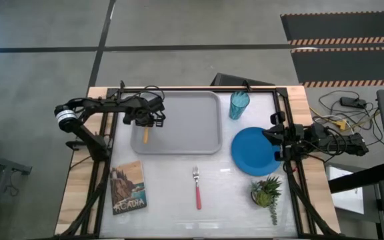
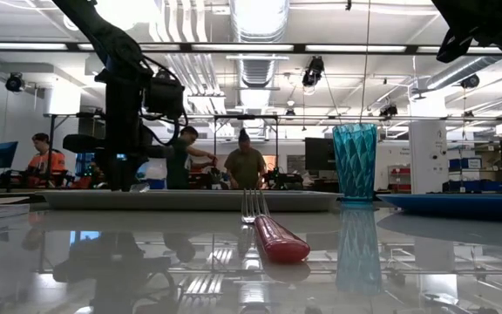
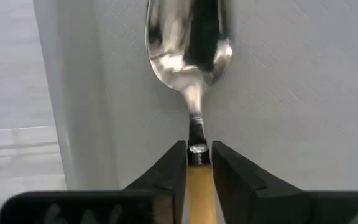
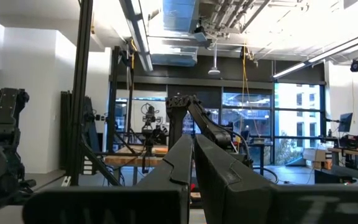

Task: Pick and place plate/cup/fork/spoon on tray
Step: Put the yellow spoon on the gray serving tray

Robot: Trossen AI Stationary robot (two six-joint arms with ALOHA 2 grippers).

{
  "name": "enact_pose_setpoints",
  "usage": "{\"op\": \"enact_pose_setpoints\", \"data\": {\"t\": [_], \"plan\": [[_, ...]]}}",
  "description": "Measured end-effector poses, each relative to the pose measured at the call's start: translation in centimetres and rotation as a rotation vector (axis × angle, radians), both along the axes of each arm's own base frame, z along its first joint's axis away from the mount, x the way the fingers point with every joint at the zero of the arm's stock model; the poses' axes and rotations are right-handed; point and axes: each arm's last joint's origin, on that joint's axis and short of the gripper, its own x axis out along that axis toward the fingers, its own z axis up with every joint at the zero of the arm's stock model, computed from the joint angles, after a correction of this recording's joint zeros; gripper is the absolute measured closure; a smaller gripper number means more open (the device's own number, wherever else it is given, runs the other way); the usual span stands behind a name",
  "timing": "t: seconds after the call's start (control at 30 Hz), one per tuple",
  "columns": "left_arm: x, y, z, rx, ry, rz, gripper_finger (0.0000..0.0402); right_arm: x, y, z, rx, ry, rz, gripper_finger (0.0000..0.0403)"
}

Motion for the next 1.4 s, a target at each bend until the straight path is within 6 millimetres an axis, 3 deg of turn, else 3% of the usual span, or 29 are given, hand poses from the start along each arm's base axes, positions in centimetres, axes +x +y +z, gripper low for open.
{"op": "enact_pose_setpoints", "data": {"t": [0.3,0.6,0.7,0.83,1.07,1.4], "plan": [[0.0,-0.1,0.2,0.007,0.0,-0.014,0.0284,0.0,0.0,0.0,-0.001,0.0,0.0,0.0394],[0.5,-2.3,3.4,0.071,-0.116,-0.121,0.0281,0.0,0.0,0.0,0.0,0.0,0.0,0.0394],[0.7,-3.2,3.7,0.077,-0.134,-0.155,0.0282,0.0,0.0,0.0,0.0,0.0,0.0,0.0394],[1.5,-4.0,3.1,0.08,-0.149,-0.196,0.0304,0.0,0.0,0.0,0.0,0.0,-0.001,0.0394],[2.3,-4.9,1.1,0.033,-0.07,-0.219,0.0395,0.0,0.0,0.0,0.0,0.0,0.0,0.0394],[1.8,-5.1,-1.0,-0.029,0.056,-0.215,0.04,0.0,0.0,0.0,0.0,0.001,0.0,0.0394]]}}
